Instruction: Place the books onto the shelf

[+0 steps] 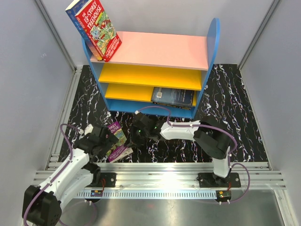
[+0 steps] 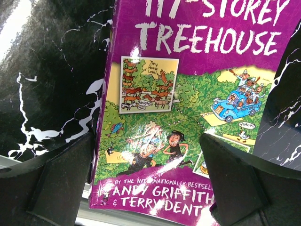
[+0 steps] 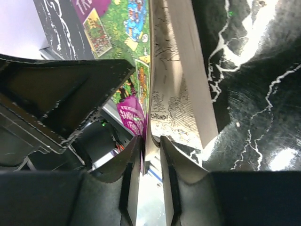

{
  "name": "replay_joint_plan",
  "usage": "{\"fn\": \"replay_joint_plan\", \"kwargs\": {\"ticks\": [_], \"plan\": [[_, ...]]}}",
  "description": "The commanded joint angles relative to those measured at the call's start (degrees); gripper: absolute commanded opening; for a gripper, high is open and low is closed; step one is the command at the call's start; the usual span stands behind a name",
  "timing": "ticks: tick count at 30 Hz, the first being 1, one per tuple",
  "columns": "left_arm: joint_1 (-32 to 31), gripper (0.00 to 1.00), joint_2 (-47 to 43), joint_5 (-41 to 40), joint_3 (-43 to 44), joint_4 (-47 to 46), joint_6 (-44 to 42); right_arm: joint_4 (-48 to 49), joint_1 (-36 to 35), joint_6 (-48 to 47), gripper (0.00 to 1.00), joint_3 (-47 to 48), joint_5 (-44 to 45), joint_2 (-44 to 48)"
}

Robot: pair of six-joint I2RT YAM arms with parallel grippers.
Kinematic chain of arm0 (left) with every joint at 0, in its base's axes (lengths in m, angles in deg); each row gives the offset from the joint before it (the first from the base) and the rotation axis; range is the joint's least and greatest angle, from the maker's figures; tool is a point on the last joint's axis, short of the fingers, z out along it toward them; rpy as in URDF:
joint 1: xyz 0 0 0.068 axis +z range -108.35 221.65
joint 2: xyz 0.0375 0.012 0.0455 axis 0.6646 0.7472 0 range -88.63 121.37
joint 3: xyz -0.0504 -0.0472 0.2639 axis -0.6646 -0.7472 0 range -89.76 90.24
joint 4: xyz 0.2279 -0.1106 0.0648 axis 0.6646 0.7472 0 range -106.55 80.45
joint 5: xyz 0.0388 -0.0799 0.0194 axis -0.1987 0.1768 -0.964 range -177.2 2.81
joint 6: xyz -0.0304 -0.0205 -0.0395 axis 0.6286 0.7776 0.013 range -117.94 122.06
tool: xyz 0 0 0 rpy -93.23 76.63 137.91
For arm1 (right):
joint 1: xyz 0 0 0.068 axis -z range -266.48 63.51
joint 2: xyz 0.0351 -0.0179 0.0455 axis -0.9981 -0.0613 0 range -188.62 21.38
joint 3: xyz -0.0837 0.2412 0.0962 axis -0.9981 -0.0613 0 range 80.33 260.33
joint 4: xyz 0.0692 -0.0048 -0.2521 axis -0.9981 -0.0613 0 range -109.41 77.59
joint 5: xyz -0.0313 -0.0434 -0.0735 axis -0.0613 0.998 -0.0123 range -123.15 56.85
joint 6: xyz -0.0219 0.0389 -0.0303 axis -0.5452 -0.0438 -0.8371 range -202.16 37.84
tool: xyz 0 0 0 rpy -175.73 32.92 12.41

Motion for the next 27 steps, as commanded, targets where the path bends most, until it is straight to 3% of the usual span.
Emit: {"fn": "replay_joint_plan", "kwargs": {"ticks": [1,4,5,11,17,21,27], "plan": [[0.17,0.99,0.97,1.10,-0.55,-2.56,-0.28,2.15,-0.77,0.10,0.22,2.61,-2.33,-1.77],[0.25,0.99,0.97,1.10,-0.11,-2.47,-0.45,4.15,-0.86,0.54,0.12,2.53,-2.95,-3.27],[0.25,0.99,0.88,1.18,0.15,-2.30,-0.63,4.43,-0.86,0.71,0.00,2.18,-3.13,-3.36],[0.34,0.99,-0.34,2.15,1.81,-1.68,-1.86,3.83,-1.04,0.37,0.00,0.85,-2.69,-1.61],[1.57,0.99,-8.14,8.64,4.11,-3.07,-4.23,-6.97,-0.25,-3.68,0.00,2.52,0.91,6.30],[6.21,0.99,-16.85,21.80,-2.82,-12.21,0.14,-11.63,1.16,-4.82,0.00,3.84,2.58,11.13],[8.95,0.99,-29.85,28.17,-18.47,-22.77,12.54,-14.63,3.71,-4.03,0.00,6.74,3.02,16.58]]}}
